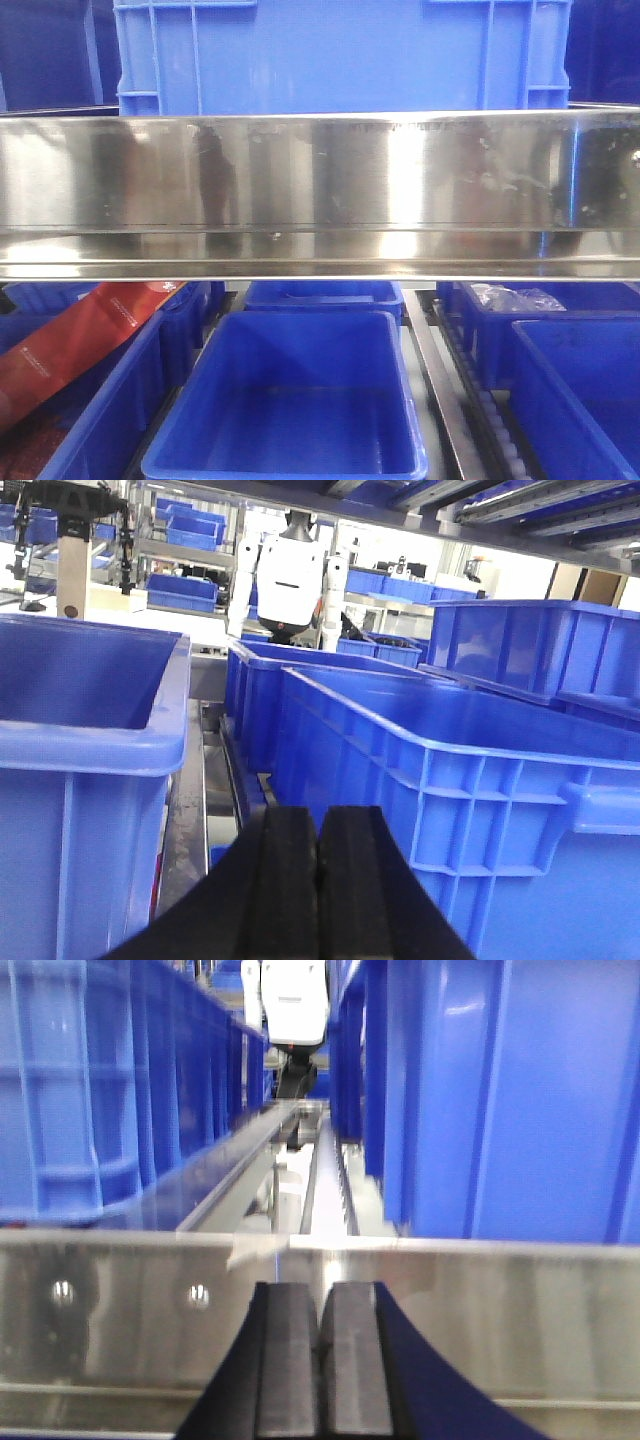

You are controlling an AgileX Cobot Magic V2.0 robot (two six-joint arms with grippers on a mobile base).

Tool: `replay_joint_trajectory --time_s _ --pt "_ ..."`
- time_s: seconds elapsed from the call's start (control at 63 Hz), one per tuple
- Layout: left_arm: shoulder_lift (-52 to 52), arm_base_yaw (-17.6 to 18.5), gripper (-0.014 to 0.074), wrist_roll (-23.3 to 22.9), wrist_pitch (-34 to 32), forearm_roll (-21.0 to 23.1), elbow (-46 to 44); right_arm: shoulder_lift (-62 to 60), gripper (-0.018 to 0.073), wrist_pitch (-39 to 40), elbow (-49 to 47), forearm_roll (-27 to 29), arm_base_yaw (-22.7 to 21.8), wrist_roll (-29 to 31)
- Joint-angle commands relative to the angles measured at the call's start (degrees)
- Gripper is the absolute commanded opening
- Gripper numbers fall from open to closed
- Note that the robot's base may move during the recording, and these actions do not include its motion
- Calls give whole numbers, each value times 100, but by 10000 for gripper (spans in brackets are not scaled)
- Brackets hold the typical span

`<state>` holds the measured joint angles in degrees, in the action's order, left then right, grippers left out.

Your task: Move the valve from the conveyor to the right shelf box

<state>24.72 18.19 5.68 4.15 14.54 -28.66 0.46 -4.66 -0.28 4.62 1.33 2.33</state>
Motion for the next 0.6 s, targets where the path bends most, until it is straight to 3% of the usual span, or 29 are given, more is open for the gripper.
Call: replay_joint_trajectory --time_s 0.0,0.587 --pt "-36 -18 -111 -35 -93 38 3 -46 -163 352 28 -29 -29 29" --pt "-36 -18 -111 -35 -93 38 3 -46 -163 299 28 -29 -19 29"
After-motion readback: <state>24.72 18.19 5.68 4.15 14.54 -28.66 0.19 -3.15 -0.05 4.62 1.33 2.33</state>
